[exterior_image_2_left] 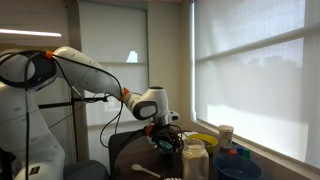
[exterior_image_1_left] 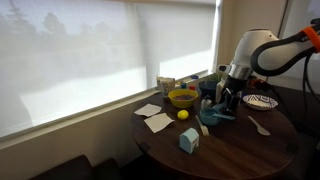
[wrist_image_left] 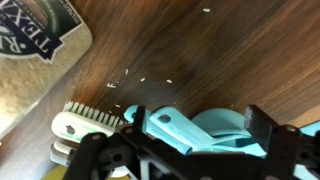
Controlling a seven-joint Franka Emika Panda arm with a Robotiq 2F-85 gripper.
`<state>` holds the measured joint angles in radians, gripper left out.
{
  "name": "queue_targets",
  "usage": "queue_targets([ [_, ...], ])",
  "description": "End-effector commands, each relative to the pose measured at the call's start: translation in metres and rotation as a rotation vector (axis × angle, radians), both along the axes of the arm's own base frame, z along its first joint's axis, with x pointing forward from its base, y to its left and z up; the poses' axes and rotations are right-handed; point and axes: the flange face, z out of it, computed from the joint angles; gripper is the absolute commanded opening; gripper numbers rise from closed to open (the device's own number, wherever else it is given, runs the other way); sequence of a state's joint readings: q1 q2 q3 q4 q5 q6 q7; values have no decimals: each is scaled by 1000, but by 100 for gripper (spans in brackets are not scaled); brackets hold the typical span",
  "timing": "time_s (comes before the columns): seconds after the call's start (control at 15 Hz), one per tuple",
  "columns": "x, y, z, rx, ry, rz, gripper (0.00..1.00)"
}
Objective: Put the medium soup ladle in the large soup ladle and the small soup ladle in the medium soup ladle
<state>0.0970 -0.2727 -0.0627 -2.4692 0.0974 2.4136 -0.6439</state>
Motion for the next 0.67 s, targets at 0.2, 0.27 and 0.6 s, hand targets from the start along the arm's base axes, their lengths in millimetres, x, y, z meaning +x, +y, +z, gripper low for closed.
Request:
queue_targets([
  [0.2,-9,23,5,82,61,35,100],
  [0.27,-10,25,7,86,80,27,100],
  [0.6,-20,37,15,77,163,-23,100],
])
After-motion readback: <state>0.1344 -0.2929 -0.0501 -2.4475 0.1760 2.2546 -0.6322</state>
